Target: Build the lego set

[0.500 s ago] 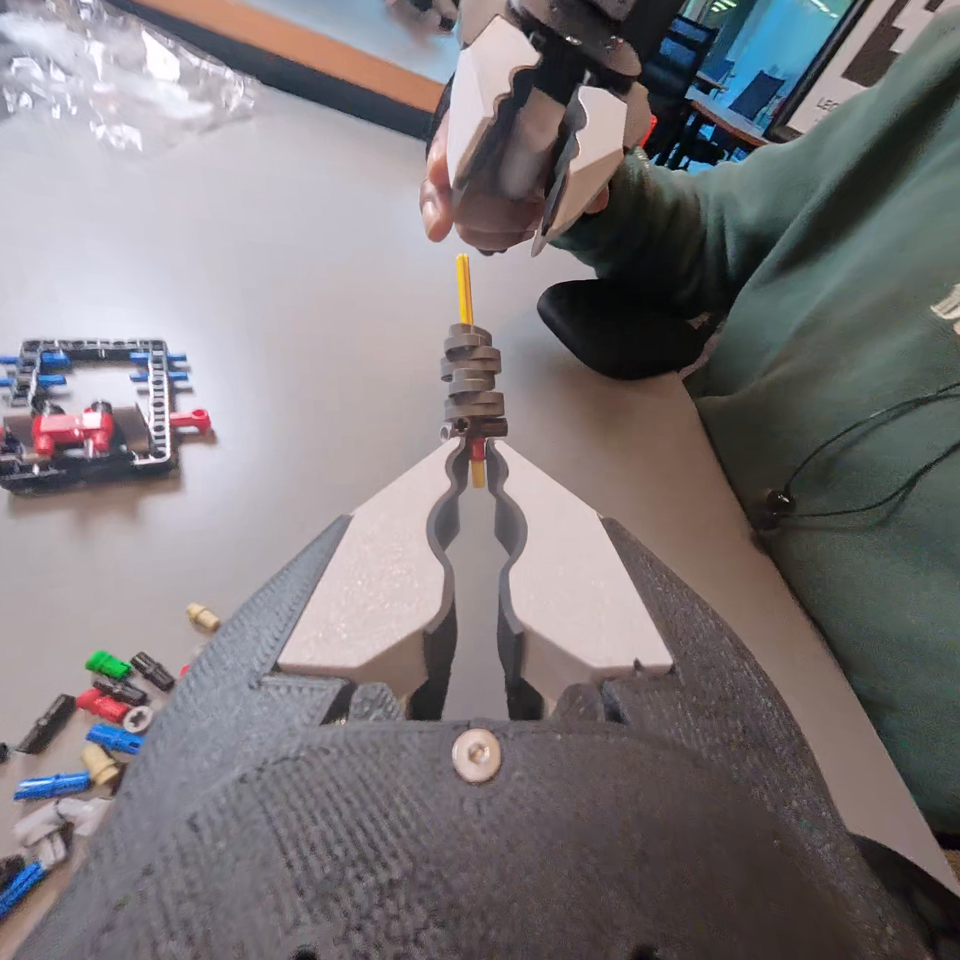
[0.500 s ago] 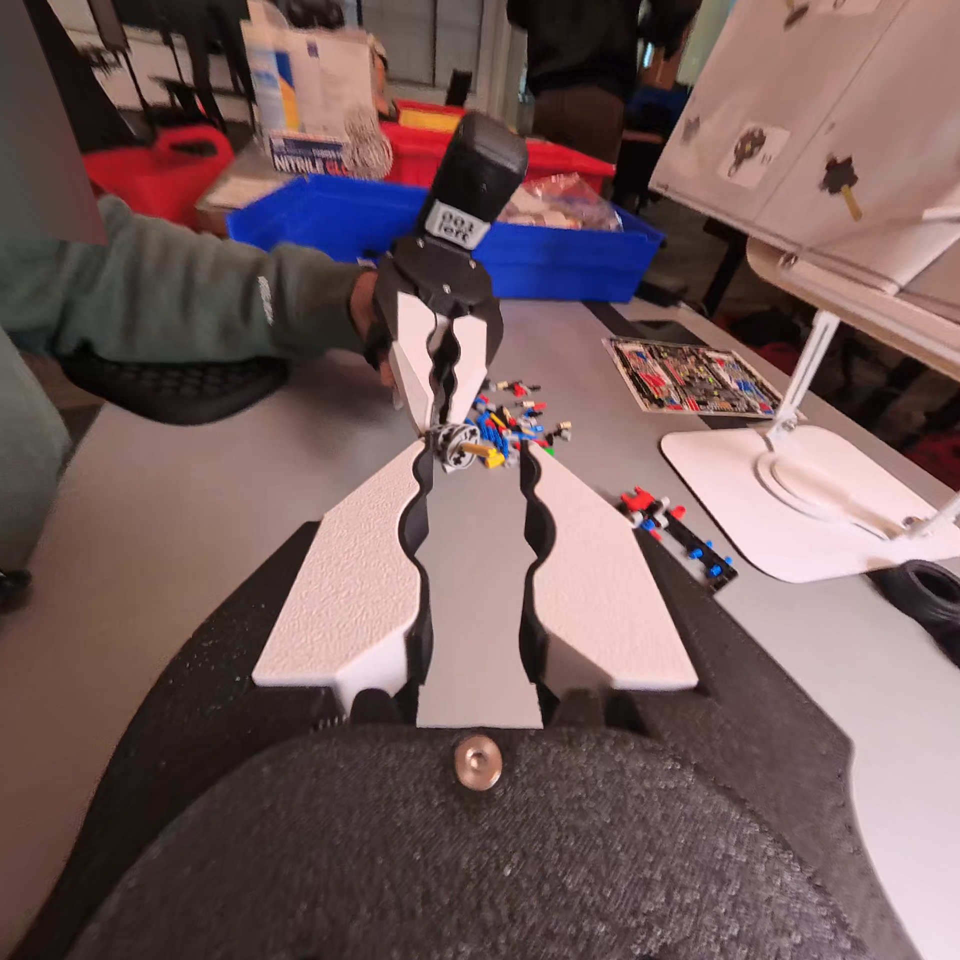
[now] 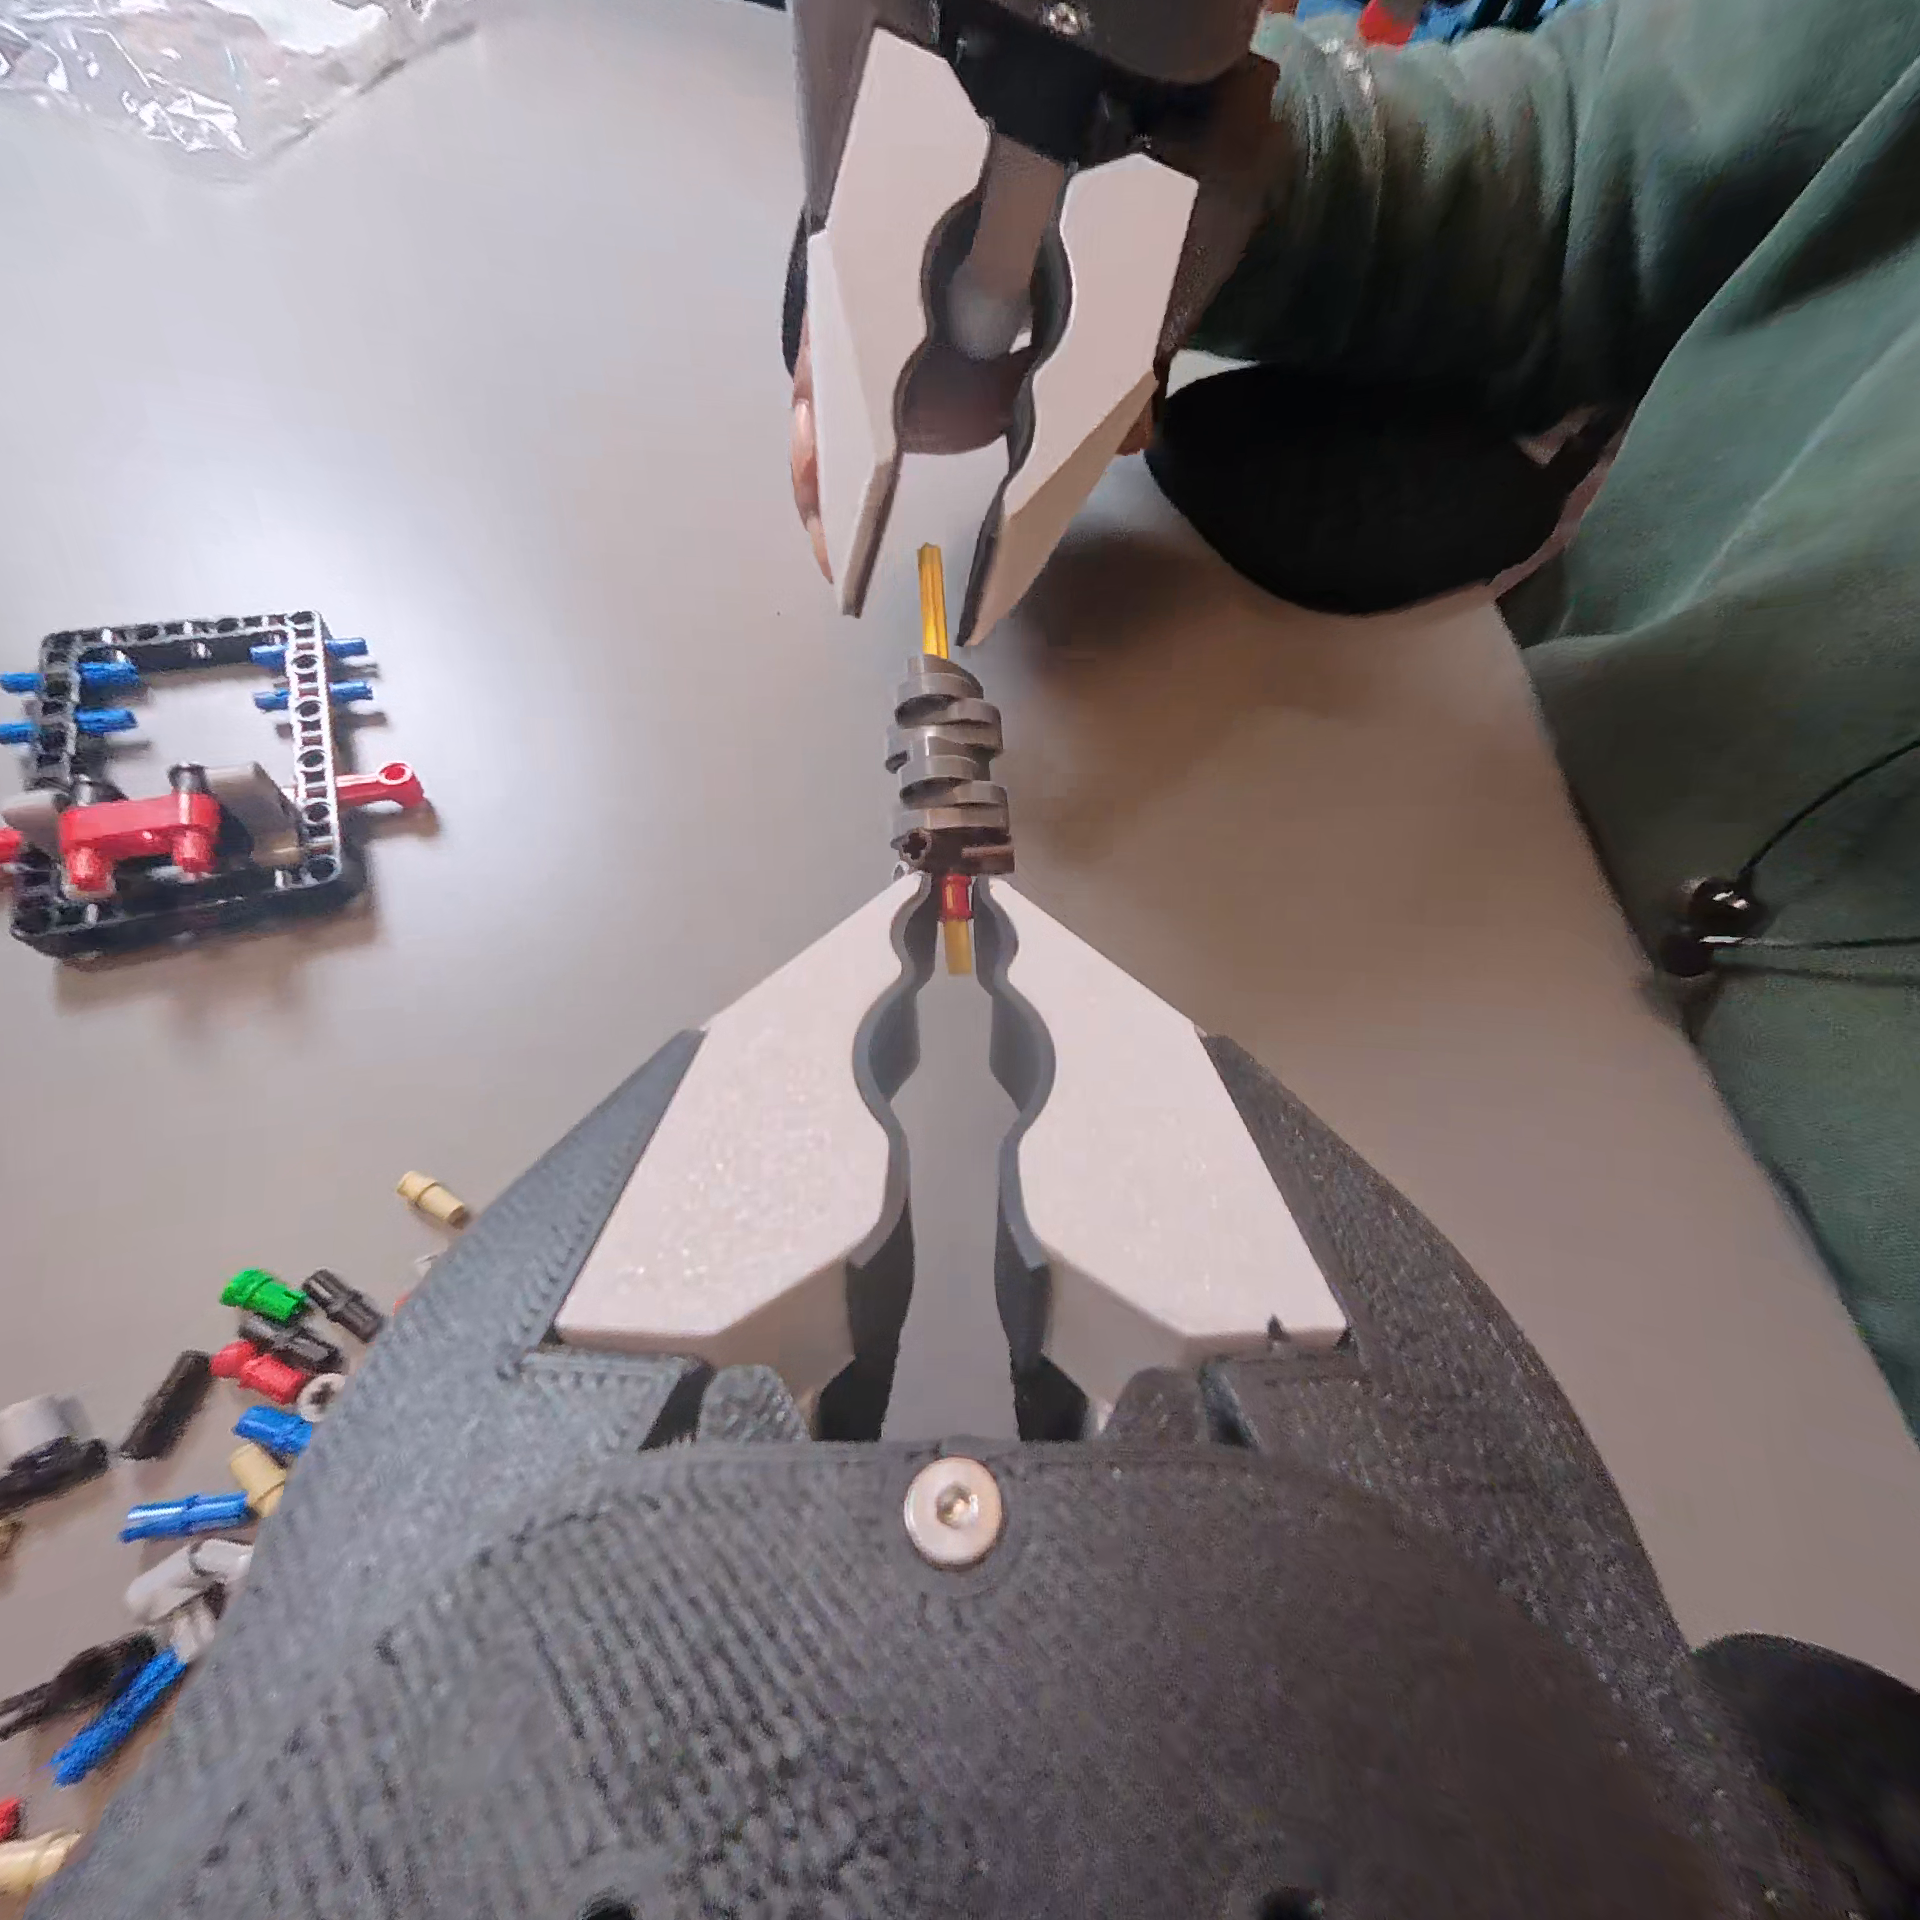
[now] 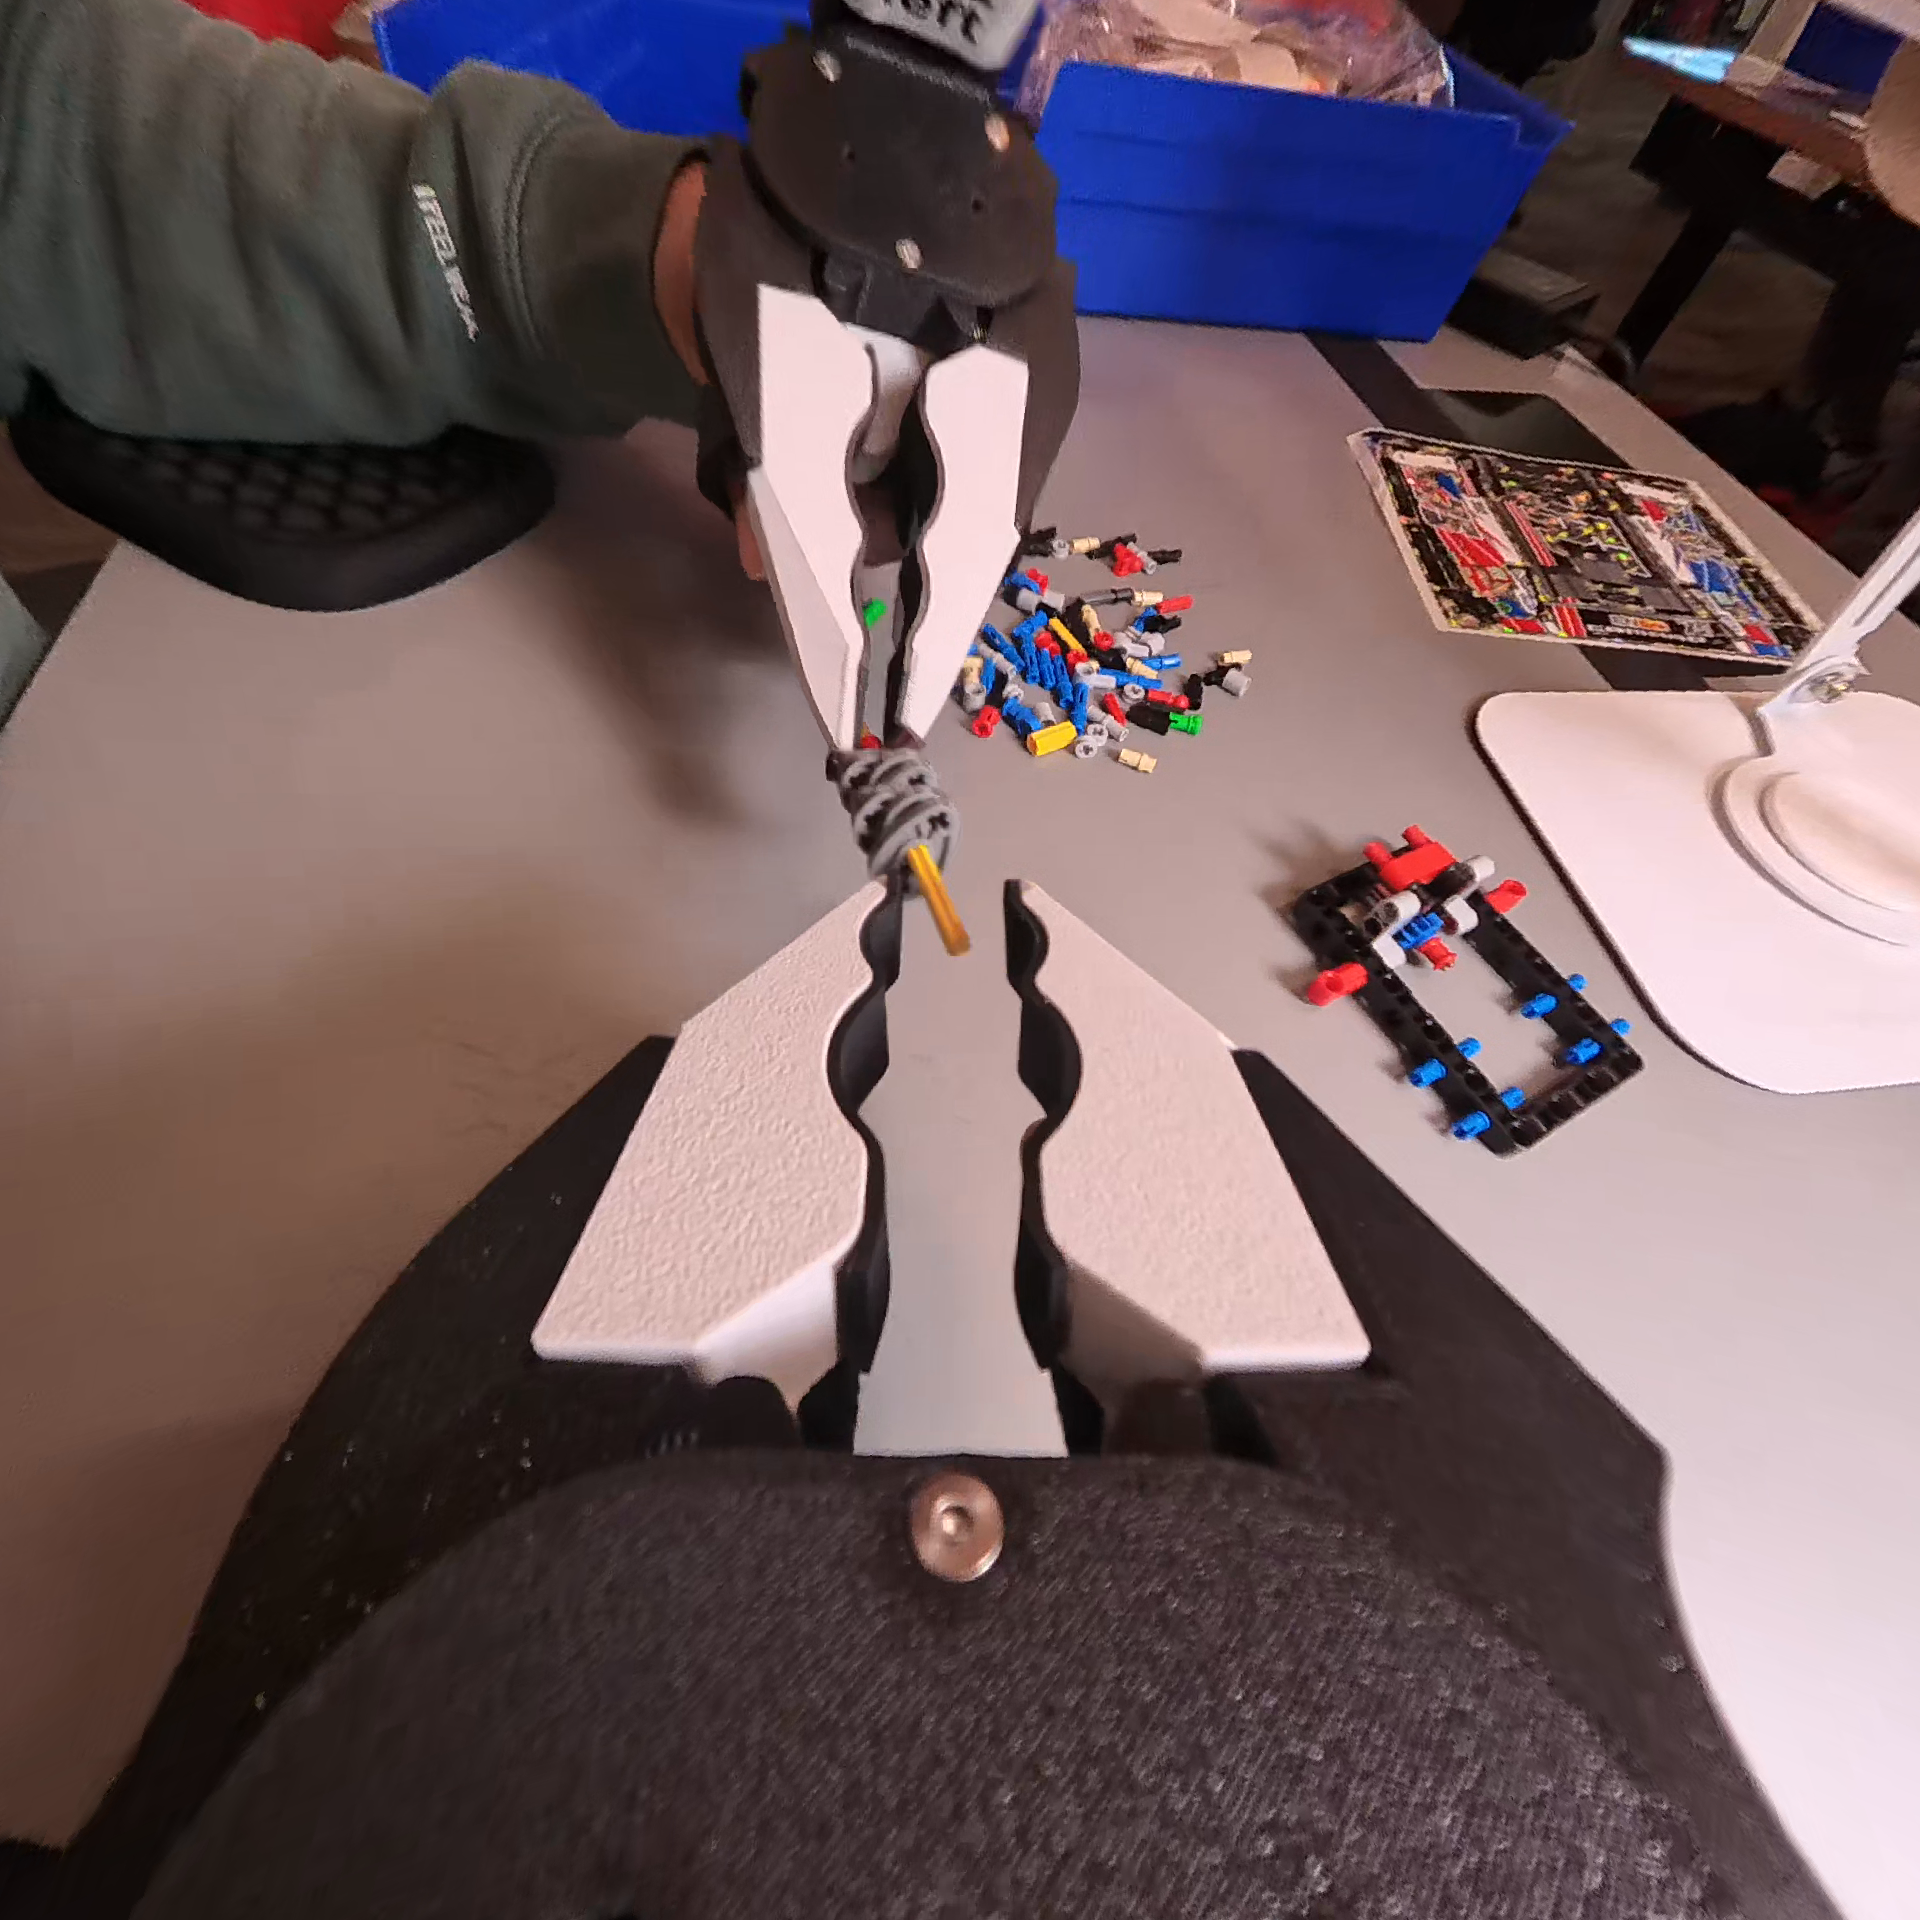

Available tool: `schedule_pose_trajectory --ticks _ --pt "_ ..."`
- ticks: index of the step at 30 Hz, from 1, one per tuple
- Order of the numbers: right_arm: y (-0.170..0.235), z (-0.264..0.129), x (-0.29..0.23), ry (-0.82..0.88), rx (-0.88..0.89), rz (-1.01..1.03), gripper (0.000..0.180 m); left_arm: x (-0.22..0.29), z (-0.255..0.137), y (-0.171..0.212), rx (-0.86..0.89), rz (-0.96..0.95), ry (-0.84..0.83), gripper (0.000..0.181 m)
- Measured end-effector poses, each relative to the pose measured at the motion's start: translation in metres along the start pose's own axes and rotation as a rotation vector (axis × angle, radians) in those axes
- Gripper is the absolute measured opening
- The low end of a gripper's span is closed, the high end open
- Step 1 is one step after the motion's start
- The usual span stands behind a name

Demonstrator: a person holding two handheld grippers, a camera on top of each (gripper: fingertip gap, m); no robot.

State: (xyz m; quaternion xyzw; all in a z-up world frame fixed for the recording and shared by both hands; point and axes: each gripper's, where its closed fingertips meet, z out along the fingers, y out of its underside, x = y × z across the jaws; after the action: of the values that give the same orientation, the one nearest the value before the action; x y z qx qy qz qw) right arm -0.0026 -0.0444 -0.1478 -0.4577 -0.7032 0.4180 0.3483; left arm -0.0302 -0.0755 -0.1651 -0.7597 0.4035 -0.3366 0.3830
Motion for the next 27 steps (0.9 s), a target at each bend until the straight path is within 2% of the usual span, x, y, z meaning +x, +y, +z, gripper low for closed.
schedule_pose_trajectory --ticks 2,5,9,13,16,22,27 --pt "0.005 0.001 -0.001 -0.008 -0.021 -0.011 0.018 -0.002 0.001 0.003 -0.032 0.056 -0.039 0.005" --pt "0.006 0.003 -0.008 -0.037 -0.023 -0.027 0.003 -0.001 0.004 0.004 -0.062 0.121 -0.070 0.005" --pt "0.009 0.004 -0.010 -0.043 -0.030 -0.042 0.004 0.000 0.003 0.001 -0.057 0.140 -0.083 0.005" --pt "0.013 0.004 -0.009 -0.043 -0.032 -0.038 0.012 0.001 0.002 -0.001 -0.046 0.156 -0.085 0.005" --pt "0.013 0.004 -0.011 -0.051 -0.021 -0.042 0.003 0.001 0.003 -0.001 -0.044 0.155 -0.081 0.005" --pt "0.011 0.004 -0.013 -0.060 -0.001 -0.040 0.009 0.000 0.003 0.000 -0.039 0.163 -0.082 0.005" --pt "0.008 0.002 -0.013 -0.039 0.002 -0.071 0.002 -0.002 0.003 -0.001 -0.018 0.180 -0.094 0.005"
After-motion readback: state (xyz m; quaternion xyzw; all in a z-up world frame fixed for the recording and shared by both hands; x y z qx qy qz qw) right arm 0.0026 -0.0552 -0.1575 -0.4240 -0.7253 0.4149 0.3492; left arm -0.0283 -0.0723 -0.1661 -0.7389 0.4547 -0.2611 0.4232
